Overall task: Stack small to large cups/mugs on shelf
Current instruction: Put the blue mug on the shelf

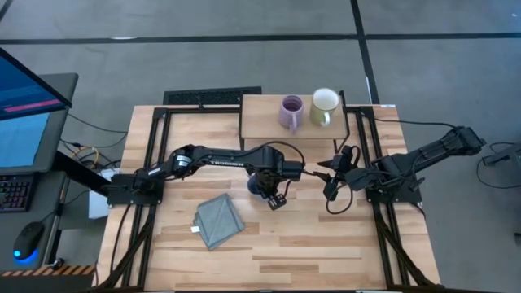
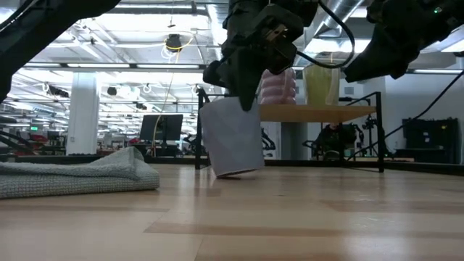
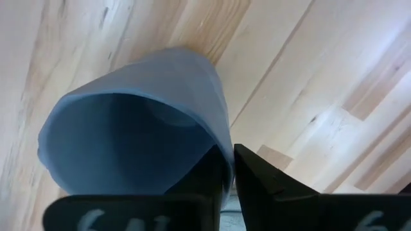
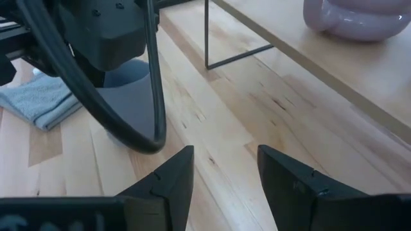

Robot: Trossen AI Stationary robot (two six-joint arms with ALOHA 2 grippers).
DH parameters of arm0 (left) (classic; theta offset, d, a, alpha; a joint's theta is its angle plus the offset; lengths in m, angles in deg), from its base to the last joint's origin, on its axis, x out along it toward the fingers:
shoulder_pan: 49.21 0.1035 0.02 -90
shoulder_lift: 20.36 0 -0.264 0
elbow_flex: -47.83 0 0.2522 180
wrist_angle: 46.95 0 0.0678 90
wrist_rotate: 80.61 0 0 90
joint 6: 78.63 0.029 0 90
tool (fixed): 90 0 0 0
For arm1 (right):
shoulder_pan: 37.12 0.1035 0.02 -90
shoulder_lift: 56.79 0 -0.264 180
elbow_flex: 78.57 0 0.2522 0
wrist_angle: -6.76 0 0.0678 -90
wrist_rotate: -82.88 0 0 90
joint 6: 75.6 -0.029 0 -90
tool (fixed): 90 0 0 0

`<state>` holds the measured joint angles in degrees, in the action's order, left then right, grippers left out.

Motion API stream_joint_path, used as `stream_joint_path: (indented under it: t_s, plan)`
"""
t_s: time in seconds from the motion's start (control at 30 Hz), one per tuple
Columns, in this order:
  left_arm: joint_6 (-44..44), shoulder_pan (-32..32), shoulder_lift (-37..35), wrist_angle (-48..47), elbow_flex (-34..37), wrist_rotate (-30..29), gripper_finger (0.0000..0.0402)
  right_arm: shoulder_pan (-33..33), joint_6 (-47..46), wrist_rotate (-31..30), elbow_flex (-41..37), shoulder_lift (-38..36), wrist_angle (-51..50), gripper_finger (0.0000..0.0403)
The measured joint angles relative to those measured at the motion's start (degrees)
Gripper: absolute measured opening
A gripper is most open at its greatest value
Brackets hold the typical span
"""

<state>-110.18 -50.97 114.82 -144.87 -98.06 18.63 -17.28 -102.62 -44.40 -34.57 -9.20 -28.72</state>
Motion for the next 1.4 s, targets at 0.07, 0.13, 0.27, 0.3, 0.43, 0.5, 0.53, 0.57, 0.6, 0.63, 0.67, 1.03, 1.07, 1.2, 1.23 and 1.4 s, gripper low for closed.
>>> stream_joint_path:
  t_s: [0.07, 0.13, 0.27, 0.3, 0.43, 0.5, 0.53, 0.57, 0.6, 0.63, 0.67, 1.03, 1.07, 1.2, 1.23, 1.4]
  plan:
    - [0.0, 0.0, 0.0, 0.8, 0.0, 0.6, 0.0036, 0.0, 0.0, 0.0, 0.0, 0.0, 0.0, 0.0193]
    - [0.0, 0.0, 0.0, 1.3, 0.0, 1.3, 0.0042, 0.0, 0.0, 0.0, 0.0, 0.0, 0.0, 0.0193]
    - [0.3, 0.1, 0.0, 1.7, 0.0, 1.6, 0.0049, 0.0, 0.0, 0.0, 0.0, 0.0, 0.0, 0.0193]
    - [0.4, 0.1, 0.0, 2.0, 0.0, 1.6, 0.005, 0.0, 0.0, 0.0, 0.0, 0.0, 0.0, 0.0193]
    - [0.4, 0.1, 0.0, 3.3, 0.0, 1.9, 0.0057, 0.0, 0.0, 0.0, 0.0, 0.0, 0.0, 0.0193]
    - [0.4, 0.1, 0.0, 3.2, 0.0, 2.5, 0.0064, 0.0, 0.0, 0.0, 0.0, 0.0, 0.0, 0.0193]
    - [0.4, 0.1, 0.0, 3.2, 0.0, 2.5, 0.0069, 0.0, 0.0, 0.0, 0.0, 0.0, 0.0, 0.0193]
    - [0.4, 0.1, 0.0, 3.2, 0.0, 2.5, 0.0076, 0.0, 0.0, 0.0, 0.0, 0.0, 0.0, 0.0193]
    - [0.4, 0.1, 0.0, 3.2, 0.0, 2.6, 0.0083, 0.0, 0.0, 0.0, 0.0, 0.0, -0.1, 0.0193]
    - [0.4, 0.1, 0.0, 3.2, 0.0, 2.6, 0.0092, 0.0, 0.0, 0.0, 0.0, 0.0, -0.1, 0.0193]
    - [0.4, 0.1, 0.0, 3.2, 0.0, 2.6, 0.0102, 0.0, 0.0, 0.0, 0.0, 0.0, -0.1, 0.0193]
    - [11.4, 0.2, -1.2, 4.2, -2.6, 3.0, 0.0173, 0.0, 0.0, 0.0, 0.0, 0.0, -0.1, 0.0193]
    - [12.5, 0.2, -1.6, 4.0, -2.8, 3.0, 0.0174, 0.0, 0.0, 0.0, 0.0, 0.0, -0.1, 0.0193]
    - [21.5, 0.4, -4.0, 2.1, -2.9, 3.0, 0.0174, 0.0, 0.0, 0.0, 0.0, 0.0, -0.1, 0.0193]
    - [24.5, 0.4, -4.8, 1.1, -2.8, 2.9, 0.0173, 0.0, 0.0, 0.0, 0.0, 0.0, -0.1, 0.0193]
    - [41.1, 0.3, -8.4, -5.0, -2.8, -2.9, 0.0173, 0.0, 0.0, -0.1, 0.0, 0.0, -0.1, 0.0193]
